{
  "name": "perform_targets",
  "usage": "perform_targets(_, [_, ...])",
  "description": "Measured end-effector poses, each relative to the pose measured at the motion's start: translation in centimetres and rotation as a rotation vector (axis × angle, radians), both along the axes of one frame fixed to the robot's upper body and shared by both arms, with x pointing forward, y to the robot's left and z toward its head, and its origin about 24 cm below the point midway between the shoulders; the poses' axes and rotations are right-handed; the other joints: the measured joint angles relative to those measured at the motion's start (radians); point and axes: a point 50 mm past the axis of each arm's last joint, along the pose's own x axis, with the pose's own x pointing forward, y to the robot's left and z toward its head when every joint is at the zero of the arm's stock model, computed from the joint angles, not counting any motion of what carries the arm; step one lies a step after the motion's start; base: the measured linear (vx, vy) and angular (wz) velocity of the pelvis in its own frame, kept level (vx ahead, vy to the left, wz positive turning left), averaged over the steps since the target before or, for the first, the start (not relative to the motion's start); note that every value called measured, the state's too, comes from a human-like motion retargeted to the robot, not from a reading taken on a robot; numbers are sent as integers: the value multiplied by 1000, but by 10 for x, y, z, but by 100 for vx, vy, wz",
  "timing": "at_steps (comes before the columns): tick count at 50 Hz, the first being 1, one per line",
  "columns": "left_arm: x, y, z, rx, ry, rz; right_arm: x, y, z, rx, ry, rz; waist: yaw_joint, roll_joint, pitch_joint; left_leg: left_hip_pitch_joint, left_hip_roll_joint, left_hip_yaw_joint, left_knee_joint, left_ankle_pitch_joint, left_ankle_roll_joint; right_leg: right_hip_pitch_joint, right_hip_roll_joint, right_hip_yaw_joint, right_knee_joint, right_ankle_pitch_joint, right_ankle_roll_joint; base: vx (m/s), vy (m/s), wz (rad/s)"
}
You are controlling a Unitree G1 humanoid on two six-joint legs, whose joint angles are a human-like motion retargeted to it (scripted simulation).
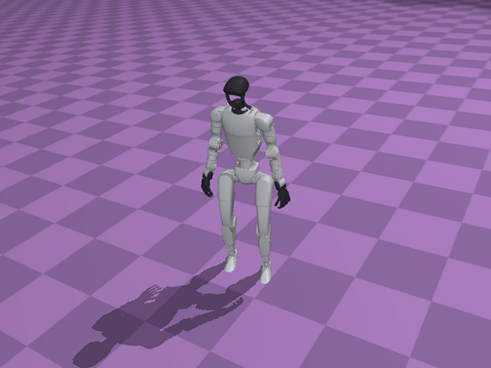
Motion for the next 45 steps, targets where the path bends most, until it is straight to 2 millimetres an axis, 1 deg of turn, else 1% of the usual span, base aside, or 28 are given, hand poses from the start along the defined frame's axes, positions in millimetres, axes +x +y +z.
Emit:
perform_targets(2, [8,9,3,15,-68,64,-20,-2,-6,10,46,-47,24,-23,-16,52,3,95,-58,-5,12,-18,-30,-123,-31,30,5,2,18,-307])
perform_targets(5, [13,25,9,78,-117,73,-43,0,-13,27,95,-133,67,-66,-35,133,-1,263,-143,-17,23,-16,-85,-461,-97,62,1,-10,5,-358])
perform_targets(7, [10,35,12,120,-118,64,-54,5,-16,25,108,-178,85,-92,-40,192,-6,375,-197,-27,24,6,-86,-636,-142,67,5,-21,-1,-380])
perform_targets(8, [7,38,13,134,-107,62,-60,8,-18,22,116,-206,93,-101,-41,220,-7,424,-222,-30,21,15,-74,-673,-160,45,9,-21,-4,-366])
perform_targets(10, [1,39,12,137,-68,60,-75,15,-21,26,148,-282,103,-112,-42,277,-11,502,-271,-31,11,22,-40,-662,-174,6,-9,-20,-7,-329])
perform_targets(12, [-6,33,8,105,-22,61,-90,20,-23,51,214,-371,86,-112,-45,315,-15,540,-310,-24,-1,20,-21,-620,-164,-3,-34,-21,-9,-270])
perform_targets(15, [-14,17,2,40,36,61,-110,26,-23,106,339,-498,43,-101,-51,359,-21,589,-362,-13,-27,15,-12,-560,-122,-8,-42,-21,-13,-236])
perform_targets(17, [-12,3,-1,1,59,37,-119,27,-22,144,407,-558,14,-88,-56,375,-23,640,-387,-10,-41,13,-18,-551,-91,-18,-47,-21,-16,-215])
perform_targets(20, [2,-15,-3,-44,68,-44,-131,24,-21,166,449,-623,-8,-68,-58,385,-18,728,-396,-15,-48,34,-41,-605,-60,-54,-71,-18,-16,-195])
perform_targets(23, [22,-32,-3,-73,49,-179,-153,19,-20,134,465,-690,-6,-41,-63,397,-5,801,-392,-23,-65,86,-61,-726,-59,-81,-113,-6,-16,-149])
perform_targets(24, [29,-37,-2,-82,33,-227,-161,18,-19,123,476,-711,-6,-34,-65,403,-7,825,-393,-27,-70,104,-64,-754,-66,-81,-116,0,-15,-121])
perform_targets(25, [37,-43,-1,-91,16,-275,-169,17,-18,114,490,-729,-6,-29,-67,409,-11,848,-394,-30,-74,121,-65,-777,-75,-79,-114,4,-20,-112])
perform_targets(26, [44,-48,0,-100,-6,-316,-178,17,-17,113,514,-741,-8,-27,-73,412,-18,862,-391,-35,-78,140,-64,-790,-97,-100,-82,8,-26,-106])
perform_targets(27, [51,-53,1,-109,-28,-356,-187,18,-16,115,540,-751,-10,-26,-78,417,-24,878,-389,-40,-84,158,-62,-809,-121,-123,-63,12,-29,-101])
perform_targets(28, [57,-56,3,-118,-49,-395,-195,19,-15,123,570,-761,-10,-24,-83,424,-27,894,-388,-45,-92,175,-58,-839,-147,-146,-69,15,-27,-101])
perform_targets(30, [68,-58,7,-134,-78,-483,-210,22,-12,152,636,-779,-1,-27,-87,443,-37,911,-386,-53,-100,183,-37,-751,-186,-158,-95,17,-31,-91])
perform_targets(32, [73,-55,9,-126,-70,-562,-221,27,-10,166,677,-814,2,-21,-89,443,-28,929,-363,-64,-87,187,-24,-739,-202,-162,-122,11,-27,-35])
perform_targets(33, [74,-53,9,-117,-55,-594,-226,29,-9,169,687,-833,0,-20,-87,442,-22,941,-344,-72,-73,191,-25,-722,-205,-167,-120,12,-21,-11])
perform_targets(35, [70,-45,9,-91,-11,-619,-230,30,-8,171,690,-843,0,-27,-81,439,-10,948,-286,-90,-29,203,-30,-652,-208,-187,-120,19,-28,-30])
perform_targets(37, [62,-34,8,-69,18,-572,-229,28,-9,170,682,-818,9,-64,-84,455,-12,960,-199,-110,87,229,-62,-610,-210,-216,-120,41,-43,-107])
perform_targets(38, [53,-27,6,-53,26,-522,-228,27,-9,160,683,-799,37,-93,-75,496,-5,970,-131,-136,146,265,-77,-564,-205,-242,-121,79,-62,-204])
perform_targets(39, [47,-20,6,-28,18,-464,-222,24,-9,146,671,-788,69,-119,-59,532,24,938,-37,-163,166,312,-77,-505,-205,-280,-127,117,-83,-253])
perform_targets(40, [41,-13,6,3,2,-400,-214,21,-10,130,653,-781,102,-142,-39,567,65,886,70,-191,166,364,-70,-441,-206,-322,-136,102,-85,-182])
perform_targets(42, [27,-9,3,49,-40,-233,-194,22,-13,100,594,-776,122,-117,-18,434,151,698,314,-225,166,388,-19,-441,-228,-314,-153,32,-49,-79])
perform_targets(43, [17,-9,1,54,-40,-143,-185,21,-15,88,558,-770,140,-93,-21,319,158,575,408,-210,166,379,8,-426,-236,-294,-162,-9,-6,-58])
perform_targets(45, [-10,-15,-4,29,8,3,-170,21,-18,86,487,-754,180,-75,-37,157,107,480,476,-143,166,349,-7,-396,-243,-242,-140,-3,25,-39])
